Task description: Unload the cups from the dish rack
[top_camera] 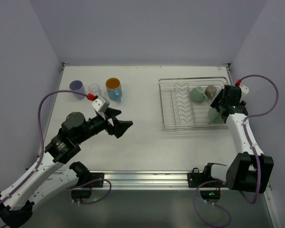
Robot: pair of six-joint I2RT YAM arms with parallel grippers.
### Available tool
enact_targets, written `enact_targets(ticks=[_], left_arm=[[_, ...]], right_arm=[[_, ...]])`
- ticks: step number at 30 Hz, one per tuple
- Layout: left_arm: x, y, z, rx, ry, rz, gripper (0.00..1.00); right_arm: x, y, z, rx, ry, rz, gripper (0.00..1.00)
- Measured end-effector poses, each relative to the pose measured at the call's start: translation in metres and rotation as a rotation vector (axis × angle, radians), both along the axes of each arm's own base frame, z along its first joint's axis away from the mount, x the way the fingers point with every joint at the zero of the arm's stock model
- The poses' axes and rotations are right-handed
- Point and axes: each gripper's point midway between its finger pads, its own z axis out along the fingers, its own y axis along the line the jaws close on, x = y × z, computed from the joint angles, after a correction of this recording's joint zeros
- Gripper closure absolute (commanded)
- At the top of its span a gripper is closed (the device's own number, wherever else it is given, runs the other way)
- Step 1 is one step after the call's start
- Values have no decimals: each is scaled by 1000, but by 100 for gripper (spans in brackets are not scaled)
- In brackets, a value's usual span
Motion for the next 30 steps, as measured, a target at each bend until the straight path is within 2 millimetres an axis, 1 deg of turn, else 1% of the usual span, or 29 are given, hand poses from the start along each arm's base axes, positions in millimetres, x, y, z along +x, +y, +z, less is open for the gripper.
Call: enact_targets(ticks=[2, 7, 10, 13, 16, 20, 22, 23, 26, 28, 30], left_arm=[[0, 0, -1, 2, 2, 0, 13], [3, -1, -4, 10, 11, 4, 14], [4, -2, -6, 15, 19, 7, 15], [6, -4, -9, 19, 32, 6, 17], [7, -8, -12, 10, 60, 2, 19], [11, -22, -15, -35, 128, -21, 19], [15, -35, -18, -83, 173, -43, 19], [16, -38, -20, -89, 183, -47, 19], [22, -55, -29, -143, 260, -76, 19], [27, -66, -34, -173, 305, -90, 18], [33, -77, -37, -206, 344, -106, 18]], right_arm=[[-3, 4, 14, 7, -42, 12, 73], [-9, 21, 58, 44, -201, 63, 74], [-12, 36, 80, 87, -286, 115, 73], [-13, 57, 97, 160, -365, 192, 73], [-11, 87, 108, 261, -443, 302, 73], [-10, 138, 110, 420, -504, 469, 73], [-11, 165, 113, 495, -524, 559, 73], [-12, 177, 116, 533, -534, 600, 73], [-16, 216, 130, 648, -578, 737, 73], [-20, 237, 141, 721, -607, 822, 73], [-24, 252, 148, 786, -635, 893, 72]])
